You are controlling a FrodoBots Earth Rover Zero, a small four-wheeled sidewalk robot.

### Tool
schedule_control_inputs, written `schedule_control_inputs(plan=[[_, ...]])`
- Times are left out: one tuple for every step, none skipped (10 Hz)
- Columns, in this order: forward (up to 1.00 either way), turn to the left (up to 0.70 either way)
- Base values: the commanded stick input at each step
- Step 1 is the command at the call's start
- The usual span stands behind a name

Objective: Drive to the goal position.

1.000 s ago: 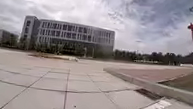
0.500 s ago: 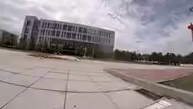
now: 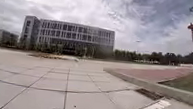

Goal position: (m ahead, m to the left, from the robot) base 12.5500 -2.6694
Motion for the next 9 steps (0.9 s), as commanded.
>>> schedule_control_inputs(plan=[[0.06,0.0],[0.06,0.0],[0.06,0.0],[0.06,0.0],[0.06,0.0],[0.06,0.0],[0.06,0.0],[0.06,0.0],[0.06,0.0]])
